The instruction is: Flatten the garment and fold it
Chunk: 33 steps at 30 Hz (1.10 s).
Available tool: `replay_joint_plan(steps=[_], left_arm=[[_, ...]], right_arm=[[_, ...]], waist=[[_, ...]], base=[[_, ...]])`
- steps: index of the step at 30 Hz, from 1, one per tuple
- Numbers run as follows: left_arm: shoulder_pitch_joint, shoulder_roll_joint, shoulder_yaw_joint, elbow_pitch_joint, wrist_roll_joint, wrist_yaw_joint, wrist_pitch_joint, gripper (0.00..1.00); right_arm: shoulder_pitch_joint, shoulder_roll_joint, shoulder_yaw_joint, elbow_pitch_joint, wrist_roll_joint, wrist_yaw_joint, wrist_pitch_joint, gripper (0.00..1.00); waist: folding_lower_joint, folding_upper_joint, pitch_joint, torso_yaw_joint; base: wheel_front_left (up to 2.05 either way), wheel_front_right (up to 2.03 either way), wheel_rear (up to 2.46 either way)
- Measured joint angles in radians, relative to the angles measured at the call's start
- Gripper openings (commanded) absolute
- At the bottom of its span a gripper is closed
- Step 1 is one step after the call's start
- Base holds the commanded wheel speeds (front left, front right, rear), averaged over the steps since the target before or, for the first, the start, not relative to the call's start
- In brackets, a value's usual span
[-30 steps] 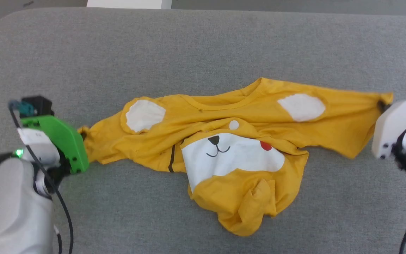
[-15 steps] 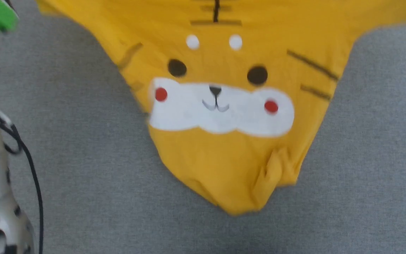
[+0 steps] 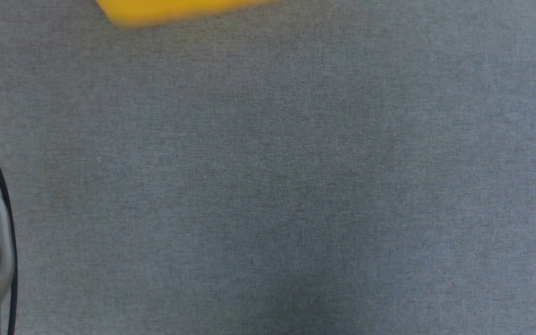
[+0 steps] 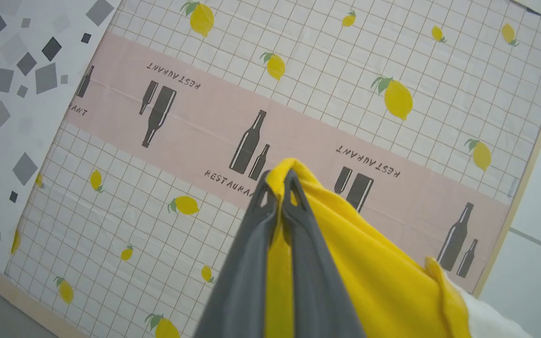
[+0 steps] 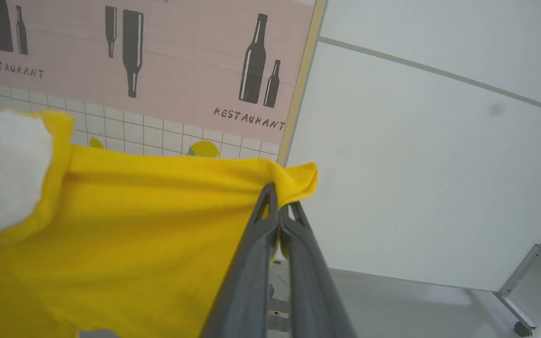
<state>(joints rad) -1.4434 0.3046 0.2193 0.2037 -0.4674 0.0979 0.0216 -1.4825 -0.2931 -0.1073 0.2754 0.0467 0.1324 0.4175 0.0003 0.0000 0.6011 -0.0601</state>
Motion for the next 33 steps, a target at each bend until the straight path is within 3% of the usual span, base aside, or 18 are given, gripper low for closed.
replay_joint_plan(steps=[4, 8, 16, 22, 27, 29, 33], left_arm=[[-0.055, -0.011, -0.009, 0.016, -0.008, -0.03, -0.066, 0.0], [-0.034, -0.015, -0.039, 0.057, -0.008, -0.067, -0.066, 0.0], [0.261, 0.013, -0.084, 0.18, 0.007, -0.129, -0.005, 0.0], [0.54, 0.008, -0.134, 0.204, -0.008, -0.17, 0.129, 0.0], [0.797, -0.013, -0.17, 0.149, -0.072, -0.189, 0.303, 0.0], [0.938, -0.022, -0.179, 0.082, -0.126, -0.194, 0.403, 0.0], [1.11, -0.03, -0.177, -0.029, -0.175, -0.188, 0.492, 0.0]], right_arm=[[-0.084, 0.006, -0.015, 0.053, -0.04, 0.0, -0.085, 0.0], [-0.081, 0.0, 0.014, 0.104, -0.037, 0.0, -0.115, 0.0], [0.176, -0.009, 0.135, 0.155, 0.083, 0.0, -0.156, 0.0], [0.436, -0.032, 0.2, 0.149, 0.211, 0.0, -0.145, 0.0], [0.679, -0.081, 0.211, 0.086, 0.277, 0.0, -0.083, 0.0], [0.82, -0.093, 0.187, 0.021, 0.29, 0.0, -0.029, 0.0], [1.009, -0.097, 0.122, -0.086, 0.286, 0.0, 0.058, 0.0]], waist=[[0.0, 0.0, 0.014, -0.004], [-0.0001, 0.0, 0.009, 0.004], [-0.0001, 0.0, -0.026, 0.009], [-0.0002, 0.0, -0.082, 0.017], [-0.0003, 0.0, -0.154, 0.026], [-0.0003, 0.0, -0.201, 0.03], [-0.0004, 0.0, -0.267, 0.036]], base=[[0.0, 0.0, 0.0], [0.0, 0.0, 0.0], [0.0, 0.0, 0.0], [0.0, 0.0, 0.0], [0.0, 0.0, 0.0], [0.0, 0.0, 0.0], [0.0, 0.0, 0.0]])
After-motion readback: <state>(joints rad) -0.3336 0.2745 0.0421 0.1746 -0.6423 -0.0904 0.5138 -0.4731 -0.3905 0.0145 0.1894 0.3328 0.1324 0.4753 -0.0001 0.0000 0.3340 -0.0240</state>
